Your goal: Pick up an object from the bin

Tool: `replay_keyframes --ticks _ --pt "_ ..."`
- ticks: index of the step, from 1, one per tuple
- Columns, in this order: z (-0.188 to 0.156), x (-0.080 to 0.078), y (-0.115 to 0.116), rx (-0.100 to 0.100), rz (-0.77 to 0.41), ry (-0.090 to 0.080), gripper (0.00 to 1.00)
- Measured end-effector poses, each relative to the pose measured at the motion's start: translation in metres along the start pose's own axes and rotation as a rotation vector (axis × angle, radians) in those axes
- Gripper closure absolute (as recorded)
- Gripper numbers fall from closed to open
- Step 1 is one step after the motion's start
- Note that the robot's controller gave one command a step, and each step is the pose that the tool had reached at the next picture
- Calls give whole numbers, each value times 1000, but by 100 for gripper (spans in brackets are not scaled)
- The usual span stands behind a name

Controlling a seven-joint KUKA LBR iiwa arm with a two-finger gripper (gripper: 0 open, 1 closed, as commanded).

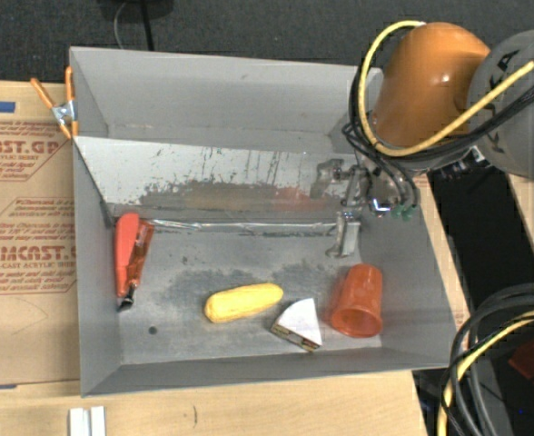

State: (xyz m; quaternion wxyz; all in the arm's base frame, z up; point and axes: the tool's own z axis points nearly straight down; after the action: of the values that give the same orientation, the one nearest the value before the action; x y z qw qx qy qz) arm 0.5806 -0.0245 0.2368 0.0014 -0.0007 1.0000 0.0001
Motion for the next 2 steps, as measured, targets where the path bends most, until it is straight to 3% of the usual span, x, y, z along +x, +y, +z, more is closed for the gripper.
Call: replay_keyframes --ticks 1,2 --pt "42 28 -32 0 6 -1 0" --pt "60 38 -46 1 19 7 0"
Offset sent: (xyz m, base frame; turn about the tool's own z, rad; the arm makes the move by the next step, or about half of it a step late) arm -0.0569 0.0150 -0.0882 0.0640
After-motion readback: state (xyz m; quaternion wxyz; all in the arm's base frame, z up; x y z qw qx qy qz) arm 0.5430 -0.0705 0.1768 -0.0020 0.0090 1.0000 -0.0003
